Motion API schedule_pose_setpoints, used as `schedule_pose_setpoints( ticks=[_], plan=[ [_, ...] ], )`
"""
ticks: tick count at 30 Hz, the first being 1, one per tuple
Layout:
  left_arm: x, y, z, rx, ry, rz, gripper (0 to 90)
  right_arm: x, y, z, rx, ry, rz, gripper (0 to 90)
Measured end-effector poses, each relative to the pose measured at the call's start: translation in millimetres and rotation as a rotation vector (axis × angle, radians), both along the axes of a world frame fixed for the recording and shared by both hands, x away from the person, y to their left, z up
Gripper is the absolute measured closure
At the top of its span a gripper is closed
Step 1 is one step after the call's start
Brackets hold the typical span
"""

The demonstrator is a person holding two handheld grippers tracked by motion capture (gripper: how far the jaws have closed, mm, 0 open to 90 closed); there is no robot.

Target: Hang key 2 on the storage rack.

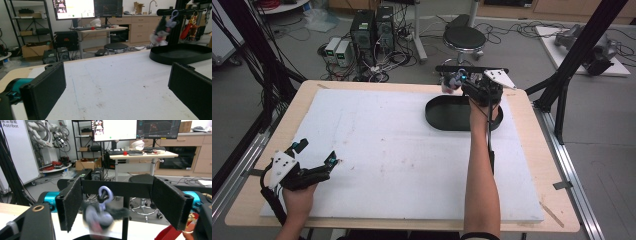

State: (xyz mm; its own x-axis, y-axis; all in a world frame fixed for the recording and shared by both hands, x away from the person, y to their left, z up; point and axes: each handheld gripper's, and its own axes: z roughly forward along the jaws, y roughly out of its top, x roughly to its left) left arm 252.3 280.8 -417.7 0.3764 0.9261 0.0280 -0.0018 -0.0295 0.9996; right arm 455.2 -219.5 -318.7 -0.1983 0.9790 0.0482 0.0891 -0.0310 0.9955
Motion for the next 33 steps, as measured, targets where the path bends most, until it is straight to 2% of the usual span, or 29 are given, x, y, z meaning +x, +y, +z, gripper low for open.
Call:
schedule_pose_setpoints(
  ticks=[4, 8, 10, 15, 16, 17, 19, 25, 33],
  plan=[
    [-0.2, 0.2, 0.0, 0.001, -0.002, 0.001, 1.9, -2.3, -0.1, 2.2, -0.003, 0.001, -0.002, 21.5],
    [0.2, 0.3, -0.2, -0.005, -0.002, 0.004, 1.8, -6.8, 0.0, 5.8, -0.027, 0.003, 0.000, 15.7],
    [0.3, 0.6, -0.2, -0.004, 0.001, 0.005, 1.8, -11.4, -0.1, 7.1, -0.040, 0.002, 0.005, 11.2],
    [0.2, -0.3, -0.3, -0.006, 0.003, 0.002, 1.9, -27.2, -2.3, 7.4, -0.045, -0.014, -0.001, 9.5],
    [0.1, -0.2, -0.2, -0.003, 0.004, 0.000, 1.8, -30.3, -2.4, 7.4, -0.047, -0.005, -0.001, 8.2],
    [0.1, -0.2, -0.2, -0.002, 0.005, -0.001, 1.9, -32.7, -2.5, 7.6, -0.053, 0.000, -0.004, 0.7],
    [0.3, -0.2, -0.2, -0.005, 0.007, -0.001, 1.9, -38.2, -2.7, 8.8, -0.055, 0.009, -0.005, 0.7],
    [0.2, -0.8, -0.2, -0.009, 0.005, -0.003, 1.8, -58.5, -4.8, 11.9, -0.080, -0.016, 0.018, 0.7],
    [0.1, 0.0, 0.1, -0.011, 0.003, 0.000, 1.8, -78.9, -14.3, 7.1, -0.082, -0.011, -0.014, 0.7]
  ],
)
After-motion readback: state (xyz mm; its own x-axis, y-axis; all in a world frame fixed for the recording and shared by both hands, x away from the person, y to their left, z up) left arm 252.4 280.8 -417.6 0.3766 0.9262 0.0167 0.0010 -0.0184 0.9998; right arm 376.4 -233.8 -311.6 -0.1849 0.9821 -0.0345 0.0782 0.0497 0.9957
